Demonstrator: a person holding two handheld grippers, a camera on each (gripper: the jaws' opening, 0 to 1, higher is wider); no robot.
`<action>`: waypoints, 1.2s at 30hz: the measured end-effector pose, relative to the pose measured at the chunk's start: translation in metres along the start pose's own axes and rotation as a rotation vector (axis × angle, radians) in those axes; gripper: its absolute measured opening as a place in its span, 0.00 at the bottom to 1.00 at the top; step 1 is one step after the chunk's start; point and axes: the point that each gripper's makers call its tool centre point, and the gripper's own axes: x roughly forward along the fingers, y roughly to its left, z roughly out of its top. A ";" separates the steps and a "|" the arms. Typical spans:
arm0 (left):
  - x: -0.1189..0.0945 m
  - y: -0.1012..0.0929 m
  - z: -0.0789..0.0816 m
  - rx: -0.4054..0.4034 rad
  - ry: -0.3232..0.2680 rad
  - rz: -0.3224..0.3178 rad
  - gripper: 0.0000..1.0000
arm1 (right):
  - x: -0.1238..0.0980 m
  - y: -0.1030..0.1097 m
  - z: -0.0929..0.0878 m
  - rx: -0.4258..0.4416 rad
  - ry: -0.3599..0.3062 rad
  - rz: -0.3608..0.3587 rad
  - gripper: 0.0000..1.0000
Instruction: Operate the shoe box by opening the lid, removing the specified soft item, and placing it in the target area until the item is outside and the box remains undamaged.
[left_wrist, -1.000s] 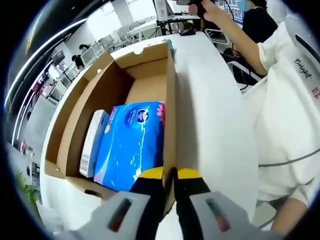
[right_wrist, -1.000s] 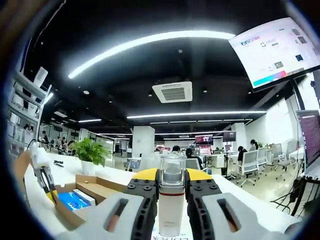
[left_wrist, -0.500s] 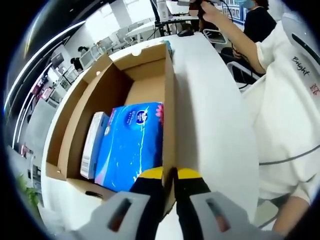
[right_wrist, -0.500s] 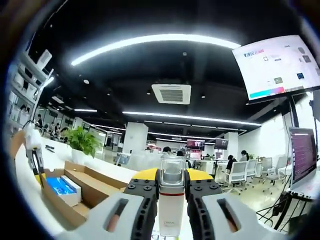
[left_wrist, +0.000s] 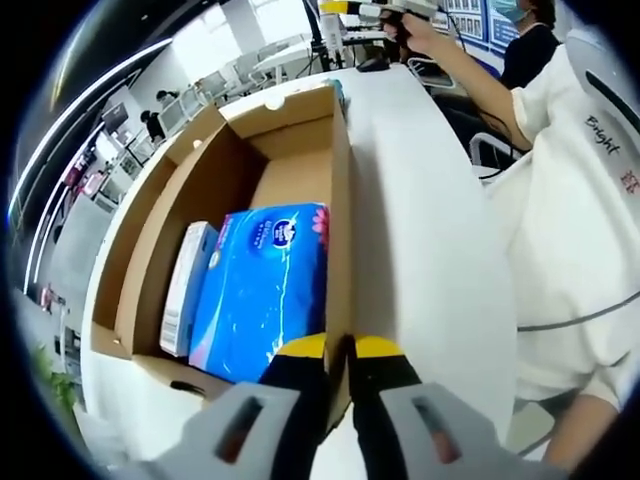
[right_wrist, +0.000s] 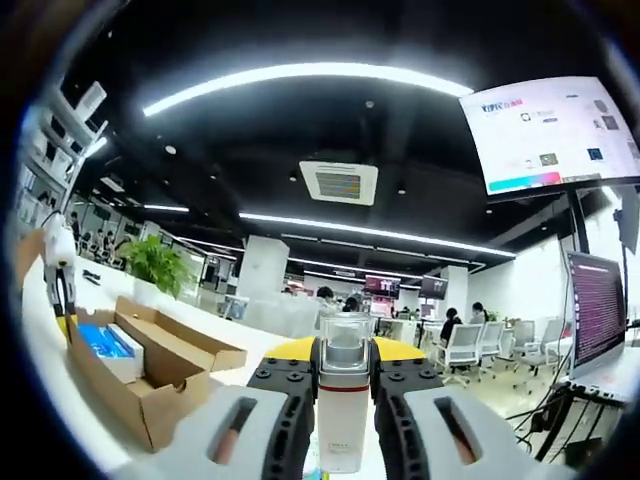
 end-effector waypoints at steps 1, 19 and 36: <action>0.000 0.000 0.000 -0.002 -0.001 0.000 0.06 | 0.000 0.000 -0.002 -0.014 0.009 0.003 0.18; 0.000 0.000 0.001 -0.009 -0.008 -0.001 0.07 | -0.009 -0.026 -0.039 0.002 0.047 -0.049 0.18; 0.000 0.001 0.001 -0.002 -0.010 0.005 0.07 | -0.007 -0.026 -0.054 0.007 0.036 -0.034 0.18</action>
